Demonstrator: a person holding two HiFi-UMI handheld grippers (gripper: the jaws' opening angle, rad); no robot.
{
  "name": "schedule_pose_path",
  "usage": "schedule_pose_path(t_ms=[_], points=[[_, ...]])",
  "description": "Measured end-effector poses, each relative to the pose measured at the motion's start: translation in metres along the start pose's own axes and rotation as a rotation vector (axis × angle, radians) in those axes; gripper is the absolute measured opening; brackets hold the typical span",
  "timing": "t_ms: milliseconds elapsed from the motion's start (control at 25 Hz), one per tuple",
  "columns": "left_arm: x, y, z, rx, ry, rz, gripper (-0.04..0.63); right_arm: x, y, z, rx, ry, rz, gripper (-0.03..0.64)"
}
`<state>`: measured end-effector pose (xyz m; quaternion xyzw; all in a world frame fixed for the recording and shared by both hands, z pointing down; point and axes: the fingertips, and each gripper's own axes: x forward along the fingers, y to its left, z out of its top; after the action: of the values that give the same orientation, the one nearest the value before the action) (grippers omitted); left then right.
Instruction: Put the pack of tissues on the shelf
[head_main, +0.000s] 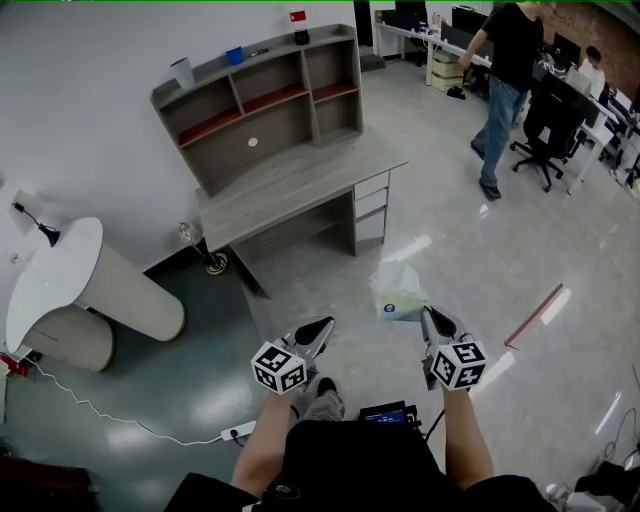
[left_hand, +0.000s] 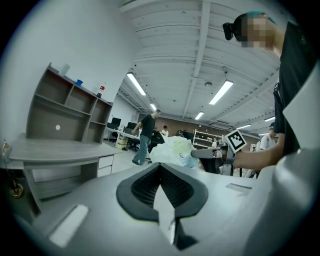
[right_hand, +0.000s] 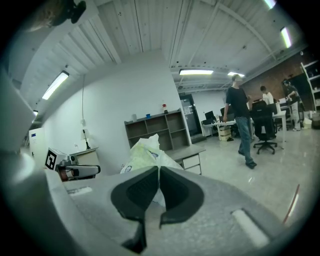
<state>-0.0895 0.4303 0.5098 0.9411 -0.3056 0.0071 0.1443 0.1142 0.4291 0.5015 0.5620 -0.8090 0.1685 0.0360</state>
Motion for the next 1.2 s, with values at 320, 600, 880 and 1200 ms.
schedule_pose_path(t_ms=[320,600,880,1200], points=[[0.024,0.017,-0.003,0.010,0.014,-0.018,0.001,0.024,-0.014,0.001,0.015,0.005,-0.004,0.009],[0.056,0.056,0.005,-0.015,0.005,-0.021,0.000,0.060,-0.028,0.015,-0.003,0.018,-0.008,0.009],[0.089,0.093,0.017,-0.017,0.026,-0.051,0.000,0.103,-0.042,0.030,0.003,0.027,-0.029,0.009],[0.114,0.144,0.034,-0.020,0.031,-0.074,0.000,0.158,-0.046,0.045,0.001,0.036,-0.043,0.009]])
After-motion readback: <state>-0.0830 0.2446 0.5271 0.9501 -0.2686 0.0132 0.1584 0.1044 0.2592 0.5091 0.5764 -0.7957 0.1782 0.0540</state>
